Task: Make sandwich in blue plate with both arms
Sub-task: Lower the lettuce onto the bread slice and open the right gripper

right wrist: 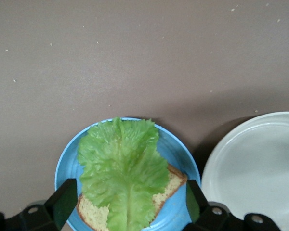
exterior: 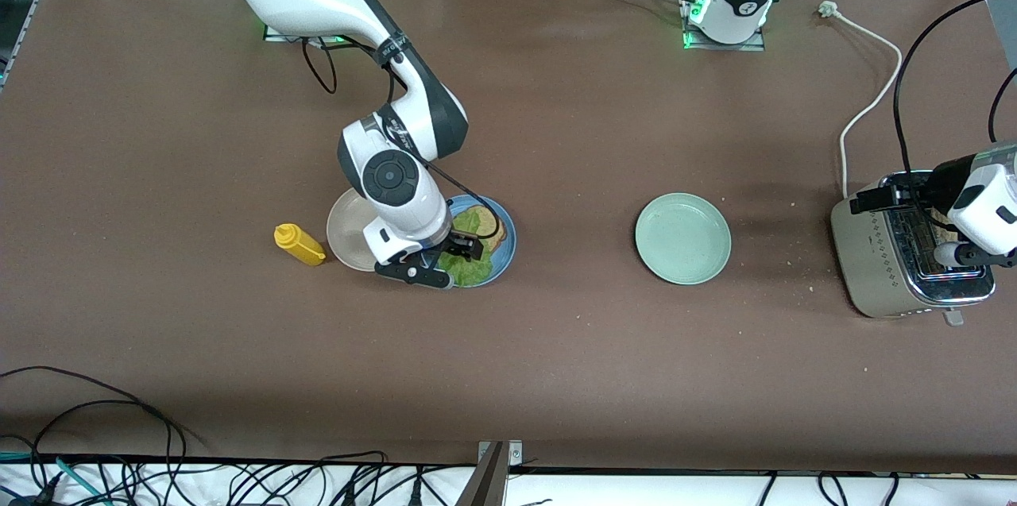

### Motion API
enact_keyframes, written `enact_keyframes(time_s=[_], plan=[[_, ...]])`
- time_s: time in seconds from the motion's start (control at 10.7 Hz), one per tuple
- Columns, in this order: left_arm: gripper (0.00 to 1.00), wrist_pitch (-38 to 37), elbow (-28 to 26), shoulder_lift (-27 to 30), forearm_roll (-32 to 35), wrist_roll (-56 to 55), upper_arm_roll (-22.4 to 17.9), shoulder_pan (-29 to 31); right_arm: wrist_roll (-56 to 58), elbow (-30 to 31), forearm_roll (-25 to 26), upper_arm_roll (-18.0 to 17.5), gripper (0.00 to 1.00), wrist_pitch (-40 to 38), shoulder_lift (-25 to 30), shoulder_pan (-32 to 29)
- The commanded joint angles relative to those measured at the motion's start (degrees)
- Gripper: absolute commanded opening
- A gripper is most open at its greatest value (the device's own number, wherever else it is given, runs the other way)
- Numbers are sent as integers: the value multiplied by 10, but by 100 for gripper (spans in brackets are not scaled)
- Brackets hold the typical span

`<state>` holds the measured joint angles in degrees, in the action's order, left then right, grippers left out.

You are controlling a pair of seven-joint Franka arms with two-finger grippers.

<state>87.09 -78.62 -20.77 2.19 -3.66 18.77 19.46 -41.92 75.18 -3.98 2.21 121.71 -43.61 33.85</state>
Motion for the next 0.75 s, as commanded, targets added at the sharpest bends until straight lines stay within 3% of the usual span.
enact_keyframes(time_s=[0.0, 0.37, 0.65], plan=[[100, -7, -1, 5, 11, 13, 1, 2, 54, 27, -1, 7, 100, -48, 51, -11], [100, -7, -1, 5, 11, 12, 0, 1, 161, 54, -30, 3, 100, -96, 104, -52], [100, -7, -1, 5, 11, 11, -2, 4, 174, 54, -38, 3, 100, -104, 107, -56]])
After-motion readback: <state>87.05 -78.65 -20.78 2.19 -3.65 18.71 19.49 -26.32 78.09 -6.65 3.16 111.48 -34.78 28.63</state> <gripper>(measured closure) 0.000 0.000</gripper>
